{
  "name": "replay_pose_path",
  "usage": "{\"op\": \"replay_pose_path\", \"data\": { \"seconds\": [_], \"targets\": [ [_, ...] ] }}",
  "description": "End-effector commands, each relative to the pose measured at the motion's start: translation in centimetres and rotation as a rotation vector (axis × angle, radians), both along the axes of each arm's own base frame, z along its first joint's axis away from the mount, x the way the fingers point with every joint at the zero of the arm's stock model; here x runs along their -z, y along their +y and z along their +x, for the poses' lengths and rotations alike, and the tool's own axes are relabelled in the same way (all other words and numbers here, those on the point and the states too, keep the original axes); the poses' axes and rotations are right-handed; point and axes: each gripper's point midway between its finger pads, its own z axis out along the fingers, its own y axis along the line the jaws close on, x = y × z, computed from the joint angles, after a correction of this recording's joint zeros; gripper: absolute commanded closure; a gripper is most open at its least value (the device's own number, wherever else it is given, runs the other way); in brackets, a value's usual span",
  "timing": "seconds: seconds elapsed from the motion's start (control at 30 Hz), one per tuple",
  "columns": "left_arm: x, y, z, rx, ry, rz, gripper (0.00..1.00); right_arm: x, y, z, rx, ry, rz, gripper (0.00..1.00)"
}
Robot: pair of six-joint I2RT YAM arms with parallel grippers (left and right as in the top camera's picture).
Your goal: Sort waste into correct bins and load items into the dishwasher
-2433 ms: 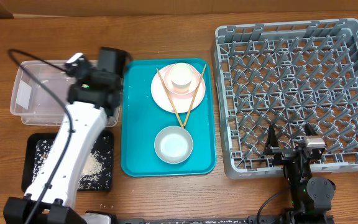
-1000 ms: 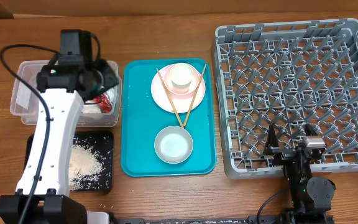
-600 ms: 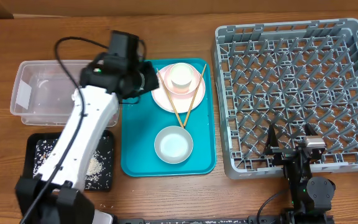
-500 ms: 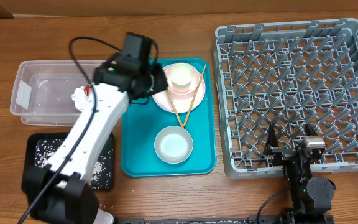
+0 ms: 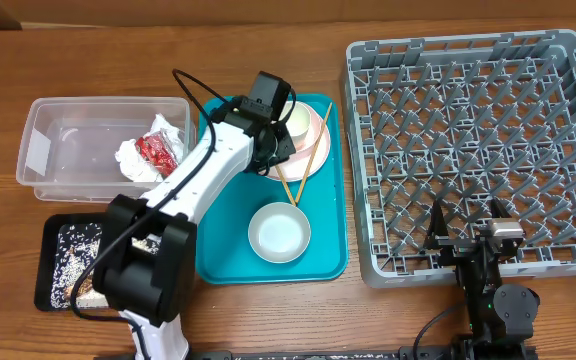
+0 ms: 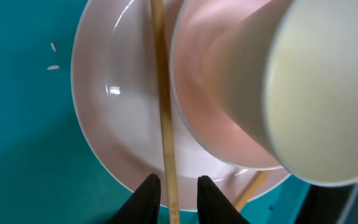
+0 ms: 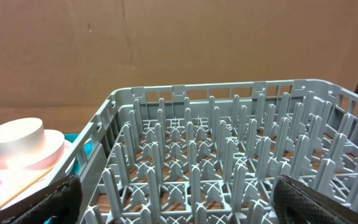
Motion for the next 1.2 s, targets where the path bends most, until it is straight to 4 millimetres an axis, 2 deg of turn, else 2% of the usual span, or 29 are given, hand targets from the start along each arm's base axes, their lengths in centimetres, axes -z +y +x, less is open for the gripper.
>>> {"op": "replay_pose_path", "data": {
  "seconds": [0.0,0.4,1.17],
  "targets": [
    [1.5,0.3,-0.2,-0.022,0.027,0.026,0.78,0.1,0.0,0.0,0.001,-0.007,-0.001,0.00],
    [4.5,-0.4,-0.3,-0.006,0.065,0.046,0.78,0.1,0.0,0.0,0.001,-0.007,-0.001,0.00],
    [4.5,-0.6,-0.7,0.009,0.055,0.090,0.78,0.1,0.0,0.0,0.001,-0.007,-0.001,0.00]
  ]
}}
